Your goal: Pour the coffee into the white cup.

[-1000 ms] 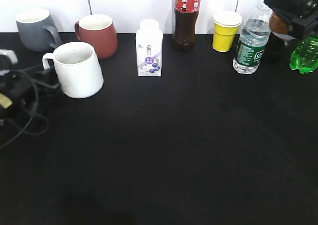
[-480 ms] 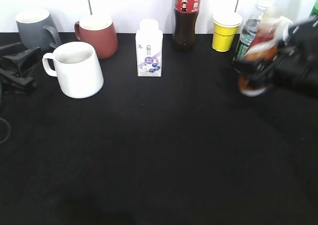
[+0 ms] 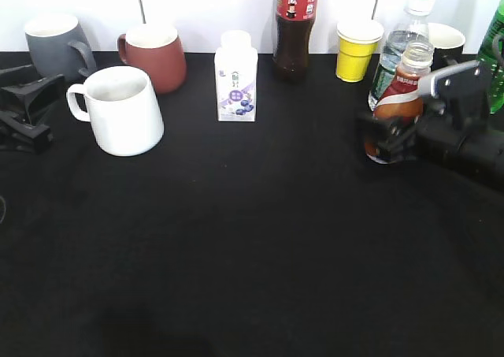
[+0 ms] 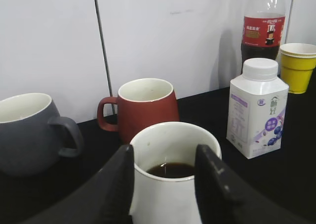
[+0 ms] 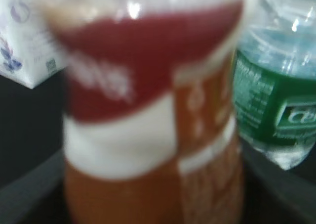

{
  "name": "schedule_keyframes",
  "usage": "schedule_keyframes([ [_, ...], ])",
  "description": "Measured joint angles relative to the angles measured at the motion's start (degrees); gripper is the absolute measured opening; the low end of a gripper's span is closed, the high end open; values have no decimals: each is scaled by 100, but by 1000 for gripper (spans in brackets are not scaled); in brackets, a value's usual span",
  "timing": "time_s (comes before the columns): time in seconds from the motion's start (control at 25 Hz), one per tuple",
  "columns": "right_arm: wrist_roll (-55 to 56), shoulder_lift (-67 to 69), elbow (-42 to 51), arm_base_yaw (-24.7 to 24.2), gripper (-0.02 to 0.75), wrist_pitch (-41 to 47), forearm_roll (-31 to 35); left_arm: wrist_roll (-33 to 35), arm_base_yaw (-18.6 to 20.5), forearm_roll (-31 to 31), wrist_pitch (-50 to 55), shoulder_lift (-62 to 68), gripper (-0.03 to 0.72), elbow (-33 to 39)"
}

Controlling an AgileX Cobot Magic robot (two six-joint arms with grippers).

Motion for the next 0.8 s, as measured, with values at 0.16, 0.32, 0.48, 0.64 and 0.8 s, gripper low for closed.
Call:
schedule_keyframes([
  [0.16, 119, -499, 0, 0, 649, 1066, -66, 0, 0, 0, 40, 0, 313, 0],
  [0.32, 992, -1079, 0, 0, 648, 2253, -1120, 0, -5, 17, 516, -7, 313, 0],
  [0.48, 1439, -1666, 0, 0, 629, 3339, -1636, -7, -38, -2, 1486, -344, 313, 0],
  [0.64, 1894, -2326, 5, 0, 575, 4800, -1870, -312, -101, -78, 2715, -940, 313, 0],
  [0.8, 2178, -3069, 5, 426, 566, 6654, -1594, -359, -835, -987, 5853, -1529, 313, -579],
])
